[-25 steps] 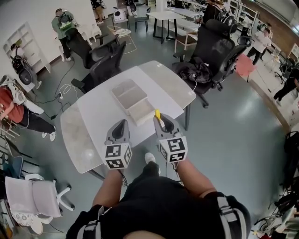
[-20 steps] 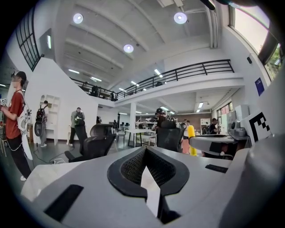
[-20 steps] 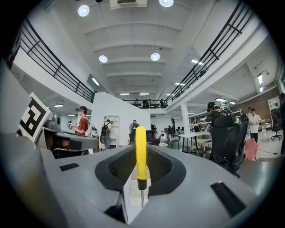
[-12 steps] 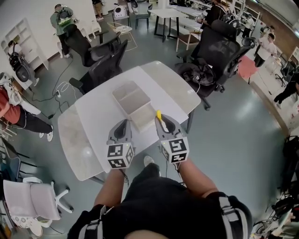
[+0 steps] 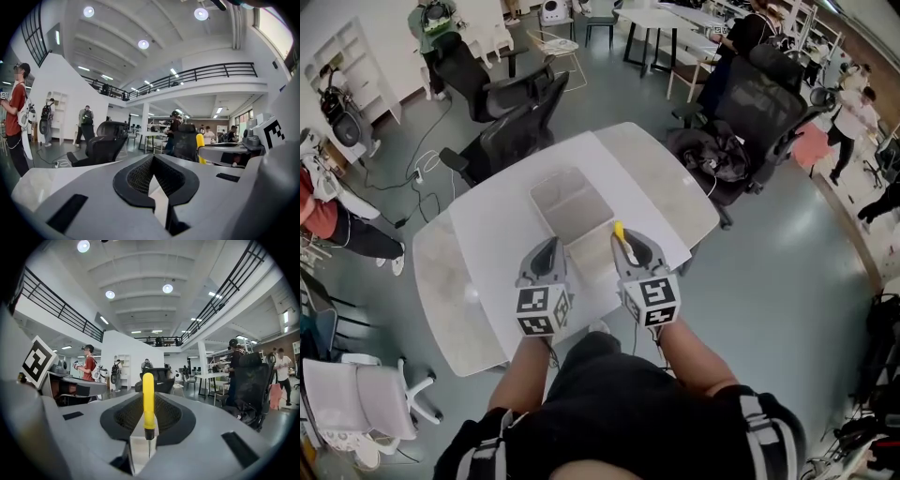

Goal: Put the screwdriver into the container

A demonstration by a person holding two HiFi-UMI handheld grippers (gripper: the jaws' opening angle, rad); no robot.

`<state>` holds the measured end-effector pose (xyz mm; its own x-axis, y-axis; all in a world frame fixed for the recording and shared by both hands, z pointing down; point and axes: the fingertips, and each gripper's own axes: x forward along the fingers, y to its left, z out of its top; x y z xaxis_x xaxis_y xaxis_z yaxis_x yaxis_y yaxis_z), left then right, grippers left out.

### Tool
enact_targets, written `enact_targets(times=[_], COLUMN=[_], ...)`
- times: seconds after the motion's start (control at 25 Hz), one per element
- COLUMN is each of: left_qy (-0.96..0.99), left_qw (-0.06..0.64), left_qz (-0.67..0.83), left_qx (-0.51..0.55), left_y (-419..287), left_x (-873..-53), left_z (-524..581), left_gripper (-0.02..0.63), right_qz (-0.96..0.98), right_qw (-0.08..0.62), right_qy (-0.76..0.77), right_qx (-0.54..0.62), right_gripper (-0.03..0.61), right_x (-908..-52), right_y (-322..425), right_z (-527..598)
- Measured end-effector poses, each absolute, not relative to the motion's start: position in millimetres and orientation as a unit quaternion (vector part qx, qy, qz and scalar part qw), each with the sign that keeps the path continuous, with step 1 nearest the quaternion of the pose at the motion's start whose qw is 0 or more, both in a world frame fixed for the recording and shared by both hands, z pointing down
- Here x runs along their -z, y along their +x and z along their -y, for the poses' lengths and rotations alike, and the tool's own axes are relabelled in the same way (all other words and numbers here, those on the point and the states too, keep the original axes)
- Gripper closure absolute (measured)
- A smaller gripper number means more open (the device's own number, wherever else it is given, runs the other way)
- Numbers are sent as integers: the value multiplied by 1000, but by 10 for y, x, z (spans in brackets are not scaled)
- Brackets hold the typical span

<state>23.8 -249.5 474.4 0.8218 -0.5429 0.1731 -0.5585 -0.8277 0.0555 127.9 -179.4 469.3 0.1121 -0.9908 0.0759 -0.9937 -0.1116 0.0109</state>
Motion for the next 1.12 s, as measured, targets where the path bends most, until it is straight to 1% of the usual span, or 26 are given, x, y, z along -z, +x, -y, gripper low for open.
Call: enact_targets(times=[0.56,0.8,1.12], left_qy=[949,943,915], left_qw=[74,78,82], left_qz=[296,311,387], left_qx=[-76,-84,-83], left_y=[848,864,794], left_x=[-4628,-4661,-4672], left_z=[3511,3564,3540], left_gripper=[601,601,601], right_qz=[701,718,774], right_qw=[65,54,92], right_qy=[709,689,622], right_qx=[-41,-82,-67], right_gripper=[511,511,511], right_x=[-4620,-4718,-4838], right_y=[1758,1907,1946], right_z=[2828,2964,3064])
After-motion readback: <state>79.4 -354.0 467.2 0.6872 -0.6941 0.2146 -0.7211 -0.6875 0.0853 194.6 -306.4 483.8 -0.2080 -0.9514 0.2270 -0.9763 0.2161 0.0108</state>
